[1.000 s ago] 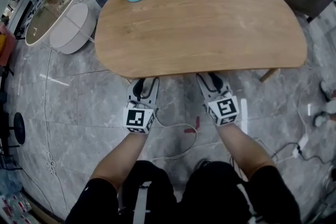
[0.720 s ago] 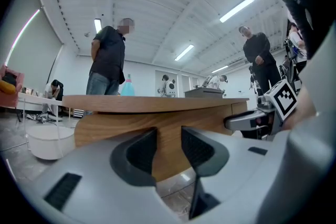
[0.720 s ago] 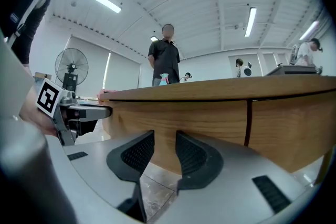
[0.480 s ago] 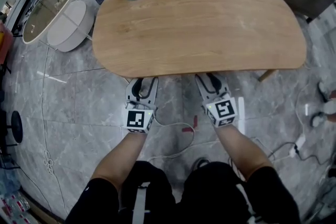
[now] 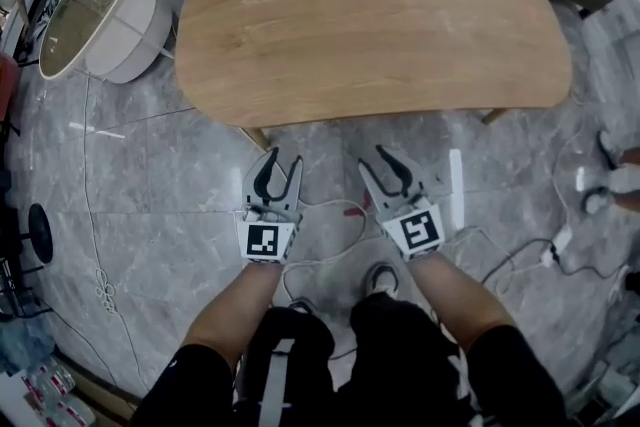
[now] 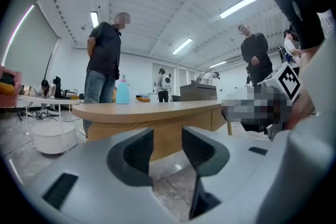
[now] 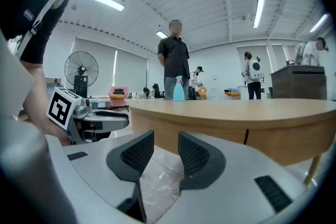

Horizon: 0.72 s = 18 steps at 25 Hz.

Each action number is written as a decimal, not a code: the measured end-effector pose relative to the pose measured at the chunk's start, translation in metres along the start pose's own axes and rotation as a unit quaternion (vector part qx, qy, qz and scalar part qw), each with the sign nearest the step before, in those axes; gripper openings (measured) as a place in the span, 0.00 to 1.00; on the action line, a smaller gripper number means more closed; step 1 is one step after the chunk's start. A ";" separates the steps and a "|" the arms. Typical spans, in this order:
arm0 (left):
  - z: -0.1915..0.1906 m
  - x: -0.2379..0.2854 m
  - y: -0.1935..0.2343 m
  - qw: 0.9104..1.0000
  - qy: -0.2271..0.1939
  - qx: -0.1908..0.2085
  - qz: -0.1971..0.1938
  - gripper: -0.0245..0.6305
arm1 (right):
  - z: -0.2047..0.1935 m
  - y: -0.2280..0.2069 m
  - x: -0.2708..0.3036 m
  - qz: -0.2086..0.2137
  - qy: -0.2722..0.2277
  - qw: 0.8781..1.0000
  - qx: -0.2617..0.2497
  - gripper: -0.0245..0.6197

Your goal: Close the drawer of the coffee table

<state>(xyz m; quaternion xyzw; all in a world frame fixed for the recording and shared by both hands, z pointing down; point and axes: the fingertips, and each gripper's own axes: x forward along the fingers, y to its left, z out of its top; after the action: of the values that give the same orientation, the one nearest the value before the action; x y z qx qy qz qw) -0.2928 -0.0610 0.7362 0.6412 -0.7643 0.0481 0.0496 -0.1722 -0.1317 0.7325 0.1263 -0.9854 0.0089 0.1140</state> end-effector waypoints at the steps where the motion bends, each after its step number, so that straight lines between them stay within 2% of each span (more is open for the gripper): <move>1: 0.005 -0.004 -0.004 1.000 0.002 0.000 -0.001 0.27 | 0.007 0.005 -0.005 0.001 -0.002 1.000 -0.008 0.24; 4: 0.015 -0.013 -0.013 1.000 0.006 0.000 -0.004 0.27 | 0.023 0.015 -0.015 -0.001 -0.004 1.000 -0.017 0.24; 12: 0.028 -0.034 -0.023 0.999 0.030 -0.002 -0.010 0.27 | 0.035 0.031 -0.032 -0.016 0.012 1.000 0.010 0.24; 18: 0.060 -0.064 -0.022 0.999 0.034 -0.003 -0.005 0.27 | 0.070 0.049 -0.060 -0.023 0.008 1.000 0.005 0.24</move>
<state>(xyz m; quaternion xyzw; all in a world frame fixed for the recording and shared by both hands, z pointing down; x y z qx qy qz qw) -0.2609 -0.0109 0.6681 0.6428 -0.7591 0.0674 0.0775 -0.1438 -0.0728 0.6509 0.1497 -0.9811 0.0126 0.1218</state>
